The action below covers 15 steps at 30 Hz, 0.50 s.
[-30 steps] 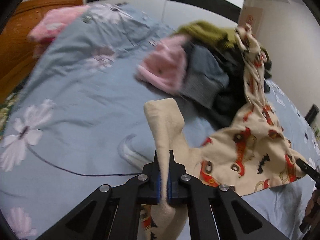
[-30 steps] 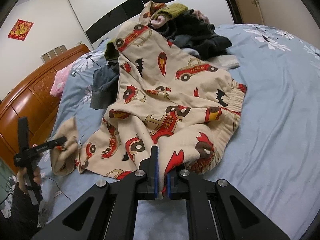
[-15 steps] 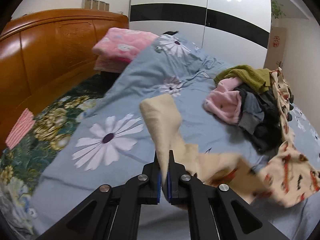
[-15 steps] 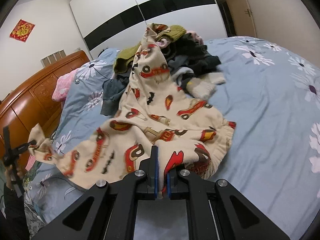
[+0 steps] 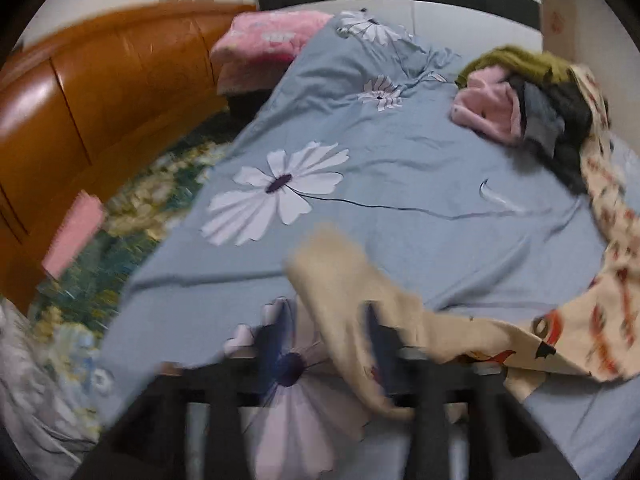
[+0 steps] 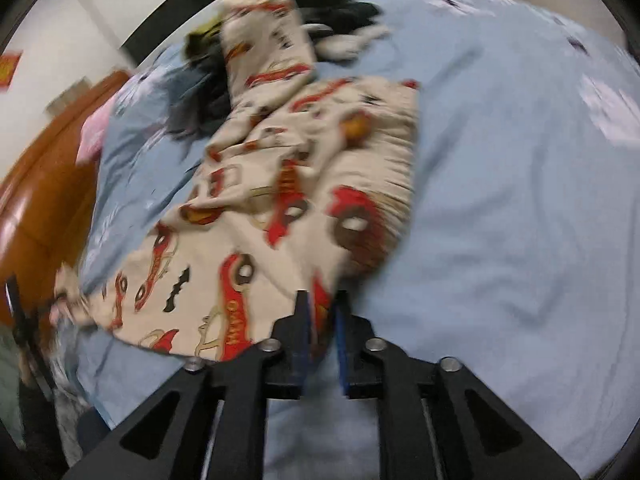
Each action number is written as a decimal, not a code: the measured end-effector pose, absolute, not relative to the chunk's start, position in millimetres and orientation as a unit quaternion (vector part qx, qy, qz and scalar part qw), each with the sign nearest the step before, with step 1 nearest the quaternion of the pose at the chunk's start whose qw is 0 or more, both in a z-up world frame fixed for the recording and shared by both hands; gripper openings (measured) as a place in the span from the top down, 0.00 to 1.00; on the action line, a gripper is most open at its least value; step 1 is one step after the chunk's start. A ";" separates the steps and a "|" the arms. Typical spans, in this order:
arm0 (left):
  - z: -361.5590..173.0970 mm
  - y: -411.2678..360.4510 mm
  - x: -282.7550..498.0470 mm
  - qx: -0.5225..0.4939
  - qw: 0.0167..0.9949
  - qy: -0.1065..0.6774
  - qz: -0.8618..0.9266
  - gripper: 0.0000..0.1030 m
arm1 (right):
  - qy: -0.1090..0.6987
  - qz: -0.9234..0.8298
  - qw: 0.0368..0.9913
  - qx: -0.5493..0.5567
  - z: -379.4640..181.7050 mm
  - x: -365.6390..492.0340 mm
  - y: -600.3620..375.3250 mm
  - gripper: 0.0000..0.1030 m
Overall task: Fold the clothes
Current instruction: 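Release the pants leg with the left gripper and open the right gripper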
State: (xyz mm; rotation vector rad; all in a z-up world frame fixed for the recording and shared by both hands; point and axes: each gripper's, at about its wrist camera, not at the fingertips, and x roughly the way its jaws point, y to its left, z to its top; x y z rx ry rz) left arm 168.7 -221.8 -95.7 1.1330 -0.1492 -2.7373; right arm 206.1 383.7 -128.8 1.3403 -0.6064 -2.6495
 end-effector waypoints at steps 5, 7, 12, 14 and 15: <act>-74.6 -221.7 190.3 0.335 0.097 -0.053 -0.936 0.25 | -0.057 -0.913 0.048 0.401 -86.5 218.6 332.2 0.72; -63.7 -233.8 194.2 0.327 0.097 -0.023 -0.940 0.25 | -0.005 -0.922 0.093 0.376 -70.5 217.5 292.3 0.67; -45.4 -272.2 204.5 0.323 0.098 0.049 -0.940 0.19 | 0.056 -0.917 0.232 0.321 -48.2 206.7 193.6 0.46; -42.7 -284.9 209.7 0.320 0.099 0.071 -0.940 0.18 | 0.054 -0.896 0.305 0.318 -49.4 191.7 147.0 0.45; -42.8 -289.4 211.6 0.319 0.101 0.077 -0.939 0.18 | 0.050 -0.880 0.344 0.323 -51.4 182.4 124.4 0.45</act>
